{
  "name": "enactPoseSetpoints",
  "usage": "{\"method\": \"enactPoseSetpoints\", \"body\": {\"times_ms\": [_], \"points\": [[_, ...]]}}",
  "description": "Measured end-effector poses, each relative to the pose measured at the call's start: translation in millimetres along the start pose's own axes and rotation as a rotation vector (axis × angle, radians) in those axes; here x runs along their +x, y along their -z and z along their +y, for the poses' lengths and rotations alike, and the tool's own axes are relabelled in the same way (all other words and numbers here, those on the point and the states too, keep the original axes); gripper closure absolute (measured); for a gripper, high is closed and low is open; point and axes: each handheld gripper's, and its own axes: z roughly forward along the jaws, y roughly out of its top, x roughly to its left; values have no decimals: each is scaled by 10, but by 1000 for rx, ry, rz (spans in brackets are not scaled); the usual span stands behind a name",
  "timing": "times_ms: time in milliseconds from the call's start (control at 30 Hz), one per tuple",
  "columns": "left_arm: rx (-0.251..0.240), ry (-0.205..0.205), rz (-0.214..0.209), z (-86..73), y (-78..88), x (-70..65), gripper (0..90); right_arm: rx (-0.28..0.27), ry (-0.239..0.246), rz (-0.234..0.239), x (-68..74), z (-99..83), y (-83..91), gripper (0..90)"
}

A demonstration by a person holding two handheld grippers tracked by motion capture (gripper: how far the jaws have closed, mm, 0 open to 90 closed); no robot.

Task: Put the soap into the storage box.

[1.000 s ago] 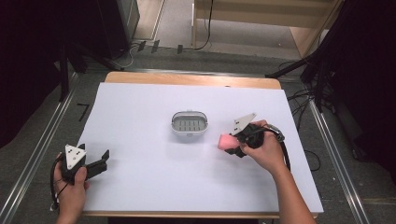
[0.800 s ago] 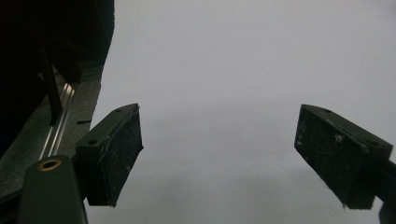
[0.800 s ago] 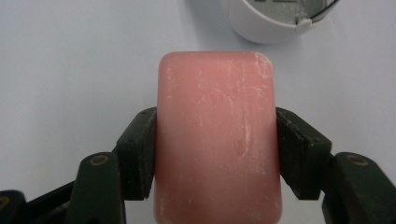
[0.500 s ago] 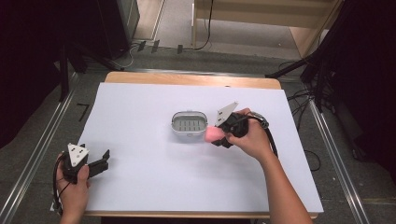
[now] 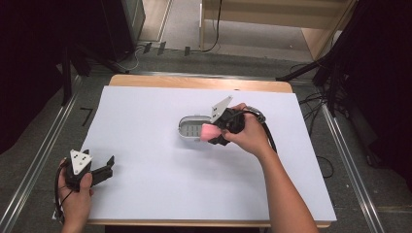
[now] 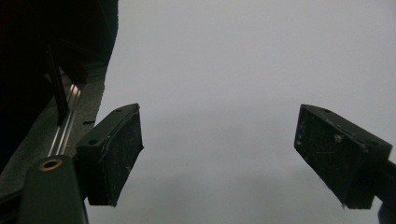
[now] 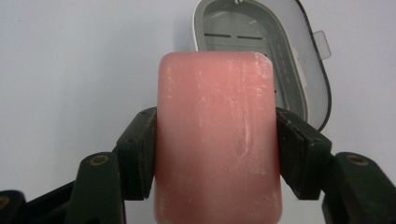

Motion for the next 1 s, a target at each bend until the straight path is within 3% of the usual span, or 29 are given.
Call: {"method": "enactPoseSetpoints", "body": {"times_ms": [767, 1000], "points": [[0, 10, -4, 1, -7, 6, 160, 13, 44, 29, -208, 335, -264, 387], [1, 9, -4, 2, -7, 6, 160, 23, 36, 32, -271, 371, -324, 387]]}}
